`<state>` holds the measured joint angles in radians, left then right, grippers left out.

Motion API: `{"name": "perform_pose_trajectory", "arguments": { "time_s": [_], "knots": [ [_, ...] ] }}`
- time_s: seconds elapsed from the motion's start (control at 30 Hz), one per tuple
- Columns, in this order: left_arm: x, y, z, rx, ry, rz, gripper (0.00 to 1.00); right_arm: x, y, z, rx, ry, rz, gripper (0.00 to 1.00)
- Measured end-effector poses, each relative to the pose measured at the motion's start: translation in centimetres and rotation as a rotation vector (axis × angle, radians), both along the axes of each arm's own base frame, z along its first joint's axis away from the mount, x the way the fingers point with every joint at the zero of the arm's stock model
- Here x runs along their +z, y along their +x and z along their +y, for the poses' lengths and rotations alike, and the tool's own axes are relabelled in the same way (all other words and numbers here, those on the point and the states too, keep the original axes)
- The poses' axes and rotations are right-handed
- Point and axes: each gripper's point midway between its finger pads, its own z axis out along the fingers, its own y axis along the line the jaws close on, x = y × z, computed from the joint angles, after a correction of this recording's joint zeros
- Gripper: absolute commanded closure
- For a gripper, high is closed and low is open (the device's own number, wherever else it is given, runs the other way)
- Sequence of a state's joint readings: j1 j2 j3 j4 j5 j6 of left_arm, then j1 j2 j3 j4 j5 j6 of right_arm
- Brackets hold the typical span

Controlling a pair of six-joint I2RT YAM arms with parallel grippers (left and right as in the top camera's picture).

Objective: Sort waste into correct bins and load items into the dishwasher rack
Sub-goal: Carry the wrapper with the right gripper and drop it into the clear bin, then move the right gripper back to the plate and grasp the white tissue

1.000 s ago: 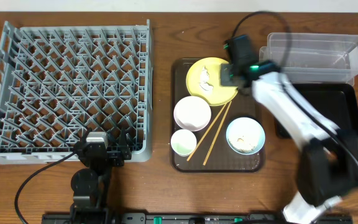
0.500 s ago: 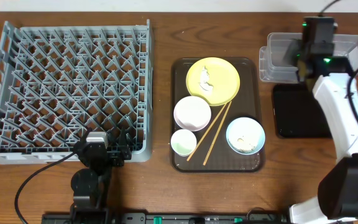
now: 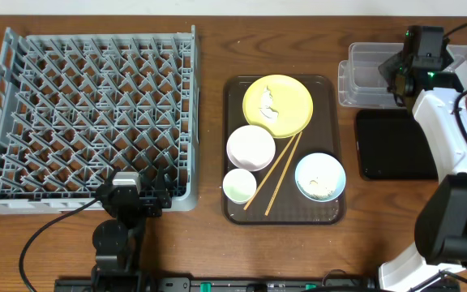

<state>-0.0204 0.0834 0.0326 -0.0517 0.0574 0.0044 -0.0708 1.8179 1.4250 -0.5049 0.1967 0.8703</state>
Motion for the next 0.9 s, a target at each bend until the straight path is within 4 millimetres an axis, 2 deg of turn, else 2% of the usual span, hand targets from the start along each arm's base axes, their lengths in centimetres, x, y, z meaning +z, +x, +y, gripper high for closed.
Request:
{"name": "perform_pose_trajectory", "arguments": {
  "time_s": [0.07,0.17,0.23,0.37,0.5,0.57,0.63,0.77,0.9],
  "knots": [
    [0.0,0.0,0.0,0.000,0.000,0.000,0.06,-0.7,0.1,0.1,-0.013,0.018,0.006,0.46],
    [0.0,0.0,0.0,0.000,0.000,0.000,0.06,-1.3,0.5,0.4,-0.011,0.039,0.005,0.41],
    [0.0,0.0,0.0,0.000,0.000,0.000,0.06,-0.9,1.2,0.7,0.011,0.048,-0.026,0.38],
    [0.0,0.0,0.0,0.000,0.000,0.000,0.06,0.2,2.6,1.7,0.096,0.057,-0.088,0.39],
    [0.0,0.0,0.0,0.000,0.000,0.000,0.06,0.9,3.6,3.8,0.246,0.068,-0.129,0.43],
    [0.0,0.0,0.0,0.000,0.000,0.000,0.06,1.1,3.8,5.7,0.360,0.072,-0.134,0.44],
    [0.0,0.0,0.0,0.000,0.000,0.000,0.06,0.9,3.4,8.6,0.508,0.069,-0.120,0.43],
    [0.0,0.0,0.0,0.000,0.000,0.000,0.06,-0.6,0.7,15.5,0.802,0.032,-0.029,0.37],
    [0.0,0.0,0.0,0.000,0.000,0.000,0.06,-1.5,-1.6,21.1,1.000,-0.039,0.024,0.34]
  ]
}}
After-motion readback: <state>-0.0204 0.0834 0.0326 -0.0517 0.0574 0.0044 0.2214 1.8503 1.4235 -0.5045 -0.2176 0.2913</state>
